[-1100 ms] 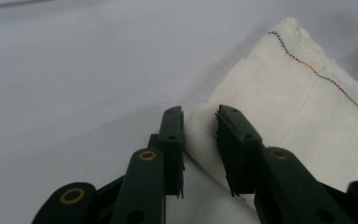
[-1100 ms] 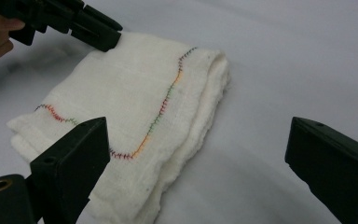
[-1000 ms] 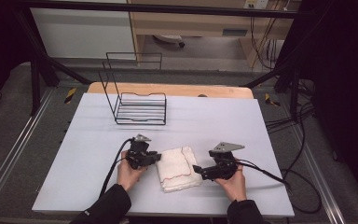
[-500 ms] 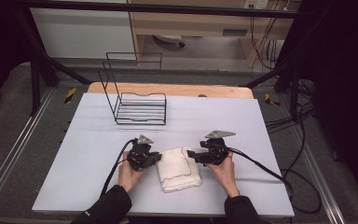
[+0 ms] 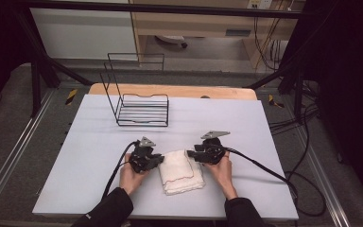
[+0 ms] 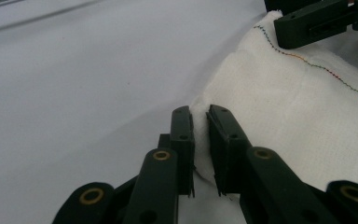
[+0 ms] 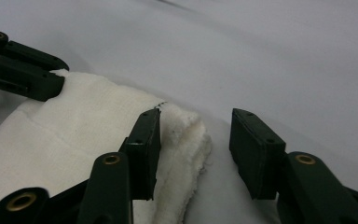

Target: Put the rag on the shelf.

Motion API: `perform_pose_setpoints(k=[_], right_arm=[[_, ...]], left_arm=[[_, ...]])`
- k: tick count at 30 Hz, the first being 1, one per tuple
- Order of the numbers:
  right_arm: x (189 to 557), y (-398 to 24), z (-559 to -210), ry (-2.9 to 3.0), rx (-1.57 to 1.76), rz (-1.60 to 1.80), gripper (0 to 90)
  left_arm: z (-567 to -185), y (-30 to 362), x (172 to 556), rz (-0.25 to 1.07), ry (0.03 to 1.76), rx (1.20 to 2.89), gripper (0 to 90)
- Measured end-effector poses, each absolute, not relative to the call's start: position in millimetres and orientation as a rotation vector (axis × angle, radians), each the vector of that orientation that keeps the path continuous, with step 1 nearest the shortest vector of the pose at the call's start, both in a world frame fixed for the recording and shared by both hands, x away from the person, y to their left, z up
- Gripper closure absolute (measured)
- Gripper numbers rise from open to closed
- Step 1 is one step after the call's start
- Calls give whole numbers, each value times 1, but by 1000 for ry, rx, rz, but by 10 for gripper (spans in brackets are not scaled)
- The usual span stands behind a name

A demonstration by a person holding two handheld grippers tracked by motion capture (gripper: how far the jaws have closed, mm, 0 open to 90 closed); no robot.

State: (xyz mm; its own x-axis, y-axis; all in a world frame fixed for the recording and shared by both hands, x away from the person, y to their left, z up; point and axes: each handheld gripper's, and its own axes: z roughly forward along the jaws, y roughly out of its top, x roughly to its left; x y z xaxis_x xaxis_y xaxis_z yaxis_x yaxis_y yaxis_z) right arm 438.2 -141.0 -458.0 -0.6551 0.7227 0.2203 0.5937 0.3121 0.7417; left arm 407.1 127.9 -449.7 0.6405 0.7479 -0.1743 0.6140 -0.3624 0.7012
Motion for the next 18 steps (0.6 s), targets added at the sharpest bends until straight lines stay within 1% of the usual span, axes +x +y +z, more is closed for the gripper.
perform_pose_setpoints(k=[10,18], right_arm=[[436,-139,-457,2450,1315,1297,739],[436,-139,-457,2443,1343,1313,808]], left_arm=[[-450,128,407,235,1038,2102,793],[-449,129,408,210,1064,2086,814]])
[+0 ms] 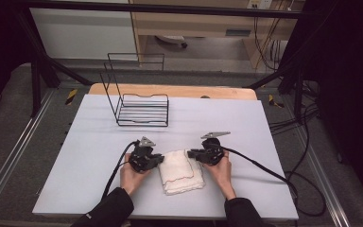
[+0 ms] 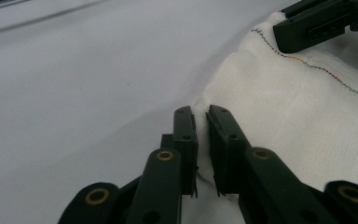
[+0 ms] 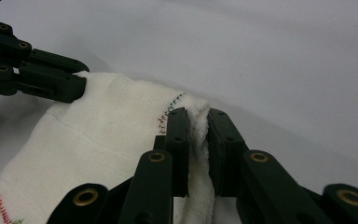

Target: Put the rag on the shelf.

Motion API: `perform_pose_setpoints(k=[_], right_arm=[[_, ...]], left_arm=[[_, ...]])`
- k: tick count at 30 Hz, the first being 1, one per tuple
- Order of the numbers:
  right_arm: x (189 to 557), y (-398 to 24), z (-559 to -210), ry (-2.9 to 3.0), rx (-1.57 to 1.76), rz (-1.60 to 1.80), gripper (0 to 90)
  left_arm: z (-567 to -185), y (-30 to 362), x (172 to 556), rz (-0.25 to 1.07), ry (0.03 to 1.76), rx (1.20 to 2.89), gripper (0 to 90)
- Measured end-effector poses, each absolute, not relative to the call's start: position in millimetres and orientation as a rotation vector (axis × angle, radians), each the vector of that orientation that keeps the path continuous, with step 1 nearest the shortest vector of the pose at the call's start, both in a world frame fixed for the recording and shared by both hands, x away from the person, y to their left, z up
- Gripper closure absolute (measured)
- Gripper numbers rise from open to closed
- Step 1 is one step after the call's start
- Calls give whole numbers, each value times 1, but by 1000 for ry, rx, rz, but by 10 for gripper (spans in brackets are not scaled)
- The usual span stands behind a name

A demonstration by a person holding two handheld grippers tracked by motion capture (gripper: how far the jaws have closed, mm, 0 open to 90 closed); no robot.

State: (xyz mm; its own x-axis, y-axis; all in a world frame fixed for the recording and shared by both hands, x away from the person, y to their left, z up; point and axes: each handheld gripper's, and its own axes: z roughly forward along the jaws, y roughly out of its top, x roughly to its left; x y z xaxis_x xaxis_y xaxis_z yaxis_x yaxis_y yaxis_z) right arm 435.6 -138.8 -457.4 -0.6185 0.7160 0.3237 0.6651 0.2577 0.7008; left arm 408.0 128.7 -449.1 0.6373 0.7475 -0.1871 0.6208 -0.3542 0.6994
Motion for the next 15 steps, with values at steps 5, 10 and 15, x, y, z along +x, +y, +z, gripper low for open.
perform_pose_setpoints(k=[5,10,15], right_arm=[[434,-139,-455,2424,1339,1318,832],[431,-141,-450,2410,1308,1340,836],[425,-143,-443,2388,1285,1372,838]], left_arm=[[-449,130,409,190,1079,2073,824],[-447,131,408,195,1084,2061,826],[-443,132,406,203,1076,2030,827]])
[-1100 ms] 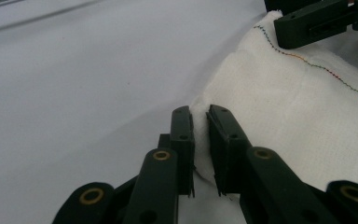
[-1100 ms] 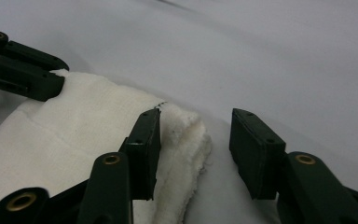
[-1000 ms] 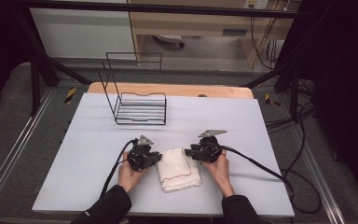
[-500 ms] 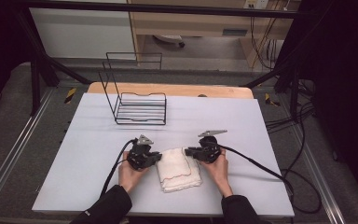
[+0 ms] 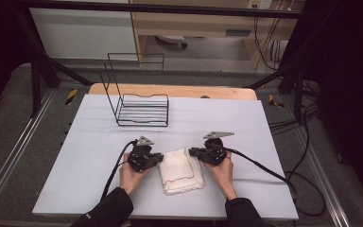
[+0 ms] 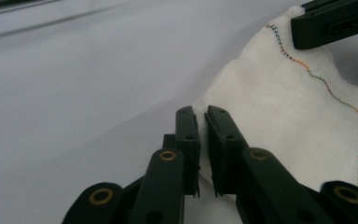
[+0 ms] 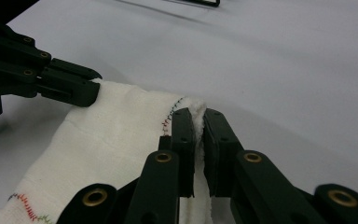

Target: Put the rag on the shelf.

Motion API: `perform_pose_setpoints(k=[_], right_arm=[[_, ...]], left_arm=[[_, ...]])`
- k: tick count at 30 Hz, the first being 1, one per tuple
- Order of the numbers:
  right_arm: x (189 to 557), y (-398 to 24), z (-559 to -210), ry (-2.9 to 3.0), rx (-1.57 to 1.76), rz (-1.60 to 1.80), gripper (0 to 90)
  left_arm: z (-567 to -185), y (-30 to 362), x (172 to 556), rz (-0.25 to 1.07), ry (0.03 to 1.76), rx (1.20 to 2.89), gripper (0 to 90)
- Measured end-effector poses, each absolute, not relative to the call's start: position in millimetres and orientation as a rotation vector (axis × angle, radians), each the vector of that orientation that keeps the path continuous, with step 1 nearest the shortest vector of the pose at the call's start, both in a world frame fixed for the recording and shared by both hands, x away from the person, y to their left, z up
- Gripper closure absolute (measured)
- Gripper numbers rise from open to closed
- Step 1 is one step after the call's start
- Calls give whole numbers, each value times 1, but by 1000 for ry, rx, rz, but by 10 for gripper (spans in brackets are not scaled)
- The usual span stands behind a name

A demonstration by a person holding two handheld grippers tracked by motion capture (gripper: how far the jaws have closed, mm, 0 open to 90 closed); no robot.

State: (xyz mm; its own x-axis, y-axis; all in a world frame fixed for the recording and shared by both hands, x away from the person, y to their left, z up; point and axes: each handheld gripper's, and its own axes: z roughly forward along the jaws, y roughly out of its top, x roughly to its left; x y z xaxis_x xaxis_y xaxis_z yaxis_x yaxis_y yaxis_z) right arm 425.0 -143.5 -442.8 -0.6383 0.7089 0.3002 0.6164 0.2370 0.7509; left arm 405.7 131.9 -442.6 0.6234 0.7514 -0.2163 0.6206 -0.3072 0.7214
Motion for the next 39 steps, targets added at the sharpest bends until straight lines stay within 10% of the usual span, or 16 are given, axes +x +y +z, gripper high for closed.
perform_pose_setpoints(k=[39], right_arm=[[388,-159,-384,2155,1102,1576,847]], left_arm=[[-379,138,379,299,929,1834,831]])
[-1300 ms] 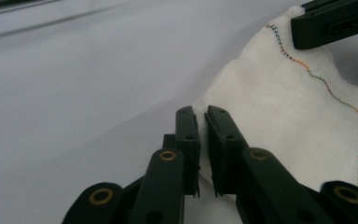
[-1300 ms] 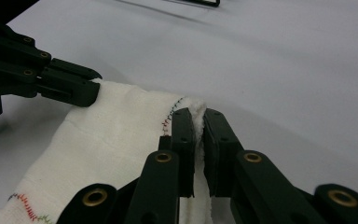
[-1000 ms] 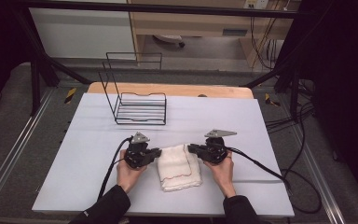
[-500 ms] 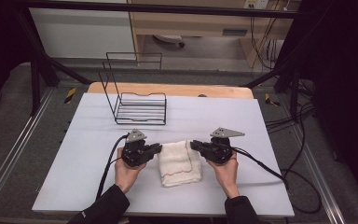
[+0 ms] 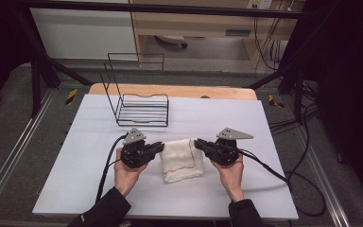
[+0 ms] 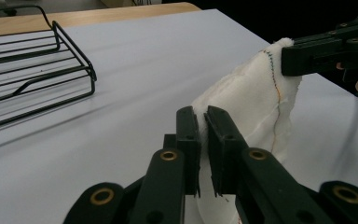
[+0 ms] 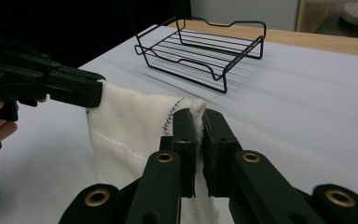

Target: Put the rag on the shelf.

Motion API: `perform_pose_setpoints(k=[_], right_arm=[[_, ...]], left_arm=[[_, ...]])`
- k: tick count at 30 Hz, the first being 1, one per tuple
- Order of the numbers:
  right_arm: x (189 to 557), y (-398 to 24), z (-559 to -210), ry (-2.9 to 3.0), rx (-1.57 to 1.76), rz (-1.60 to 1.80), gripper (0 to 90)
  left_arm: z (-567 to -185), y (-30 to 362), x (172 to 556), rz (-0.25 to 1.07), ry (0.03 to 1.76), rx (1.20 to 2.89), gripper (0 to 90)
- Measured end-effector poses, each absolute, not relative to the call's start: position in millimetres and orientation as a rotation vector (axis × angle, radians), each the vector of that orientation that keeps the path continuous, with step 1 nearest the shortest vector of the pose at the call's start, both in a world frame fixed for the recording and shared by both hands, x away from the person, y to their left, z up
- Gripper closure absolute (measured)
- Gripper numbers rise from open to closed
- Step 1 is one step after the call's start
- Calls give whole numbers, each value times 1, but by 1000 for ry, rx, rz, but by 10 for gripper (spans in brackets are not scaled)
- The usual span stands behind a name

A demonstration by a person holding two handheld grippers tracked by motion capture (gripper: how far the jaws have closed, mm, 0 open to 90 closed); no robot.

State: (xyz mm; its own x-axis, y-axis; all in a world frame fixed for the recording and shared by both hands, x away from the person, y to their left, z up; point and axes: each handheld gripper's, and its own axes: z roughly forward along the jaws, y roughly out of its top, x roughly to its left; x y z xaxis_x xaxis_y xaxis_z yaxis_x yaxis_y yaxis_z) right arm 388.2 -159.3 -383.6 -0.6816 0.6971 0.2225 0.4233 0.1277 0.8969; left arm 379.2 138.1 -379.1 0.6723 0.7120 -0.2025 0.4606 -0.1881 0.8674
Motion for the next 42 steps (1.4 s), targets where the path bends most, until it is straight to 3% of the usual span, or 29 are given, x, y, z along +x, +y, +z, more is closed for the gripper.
perform_pose_setpoints(k=[42], right_arm=[[366,-133,-322,1919,907,1718,850]], left_arm=[[-316,168,365,455,832,1650,831]])
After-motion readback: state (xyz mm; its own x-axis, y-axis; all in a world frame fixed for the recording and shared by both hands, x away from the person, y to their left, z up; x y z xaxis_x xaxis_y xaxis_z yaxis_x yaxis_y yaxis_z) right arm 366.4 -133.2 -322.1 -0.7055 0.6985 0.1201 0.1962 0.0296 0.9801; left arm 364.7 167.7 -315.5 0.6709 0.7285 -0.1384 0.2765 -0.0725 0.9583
